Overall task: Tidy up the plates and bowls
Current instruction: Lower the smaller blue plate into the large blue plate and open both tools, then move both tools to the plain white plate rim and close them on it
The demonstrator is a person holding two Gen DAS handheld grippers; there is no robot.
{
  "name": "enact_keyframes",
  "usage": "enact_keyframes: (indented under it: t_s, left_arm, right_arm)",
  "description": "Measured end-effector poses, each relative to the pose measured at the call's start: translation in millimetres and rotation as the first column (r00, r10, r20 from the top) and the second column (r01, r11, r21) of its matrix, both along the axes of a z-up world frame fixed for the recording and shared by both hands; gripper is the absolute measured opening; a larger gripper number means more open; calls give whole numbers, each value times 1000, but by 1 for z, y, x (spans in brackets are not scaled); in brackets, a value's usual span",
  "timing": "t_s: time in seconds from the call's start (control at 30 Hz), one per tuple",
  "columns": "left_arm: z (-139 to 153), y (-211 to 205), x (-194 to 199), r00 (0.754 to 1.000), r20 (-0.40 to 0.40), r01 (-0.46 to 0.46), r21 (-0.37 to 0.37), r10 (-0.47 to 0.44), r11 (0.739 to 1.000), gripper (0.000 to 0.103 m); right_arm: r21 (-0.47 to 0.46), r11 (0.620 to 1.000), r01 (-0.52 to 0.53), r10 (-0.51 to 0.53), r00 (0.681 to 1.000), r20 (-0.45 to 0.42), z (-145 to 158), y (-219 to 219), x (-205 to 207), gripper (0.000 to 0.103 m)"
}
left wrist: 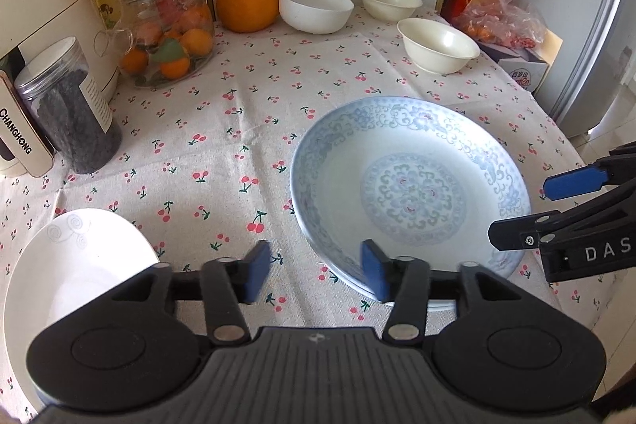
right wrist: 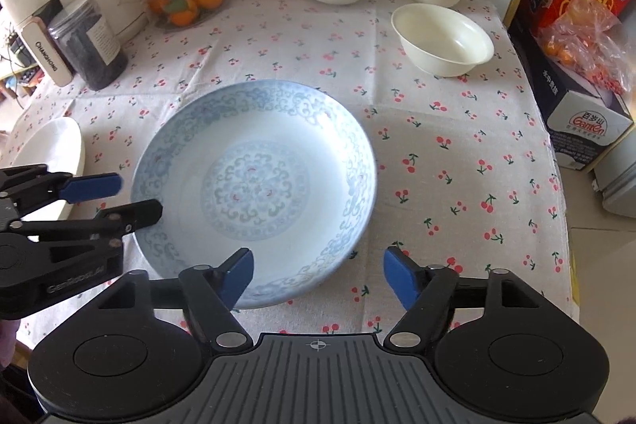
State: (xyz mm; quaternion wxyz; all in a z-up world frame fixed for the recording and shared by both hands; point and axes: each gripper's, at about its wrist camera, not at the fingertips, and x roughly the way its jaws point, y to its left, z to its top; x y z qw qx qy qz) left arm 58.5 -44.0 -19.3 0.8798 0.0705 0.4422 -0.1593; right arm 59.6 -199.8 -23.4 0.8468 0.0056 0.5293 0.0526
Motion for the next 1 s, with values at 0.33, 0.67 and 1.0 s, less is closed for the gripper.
enact_keyframes:
  t_s: [0.33, 0.67, 1.0]
  left_arm:
    - [12, 14, 3, 1000, -4, -20, -32, 20, 999, 101]
    - [20, 58, 9, 993, -30, -117, -59, 115, 991, 102]
    - [23, 110, 9, 976, -4, -219, -17, 219, 975, 102]
  right_arm:
    - [61, 997, 44, -48, 996, 72, 14, -5, 5, 82]
    - [155, 988, 7, -36, 982, 185, 31, 19, 8, 90]
    - [195, 975, -105, 57, 970, 237, 28, 70, 7, 91]
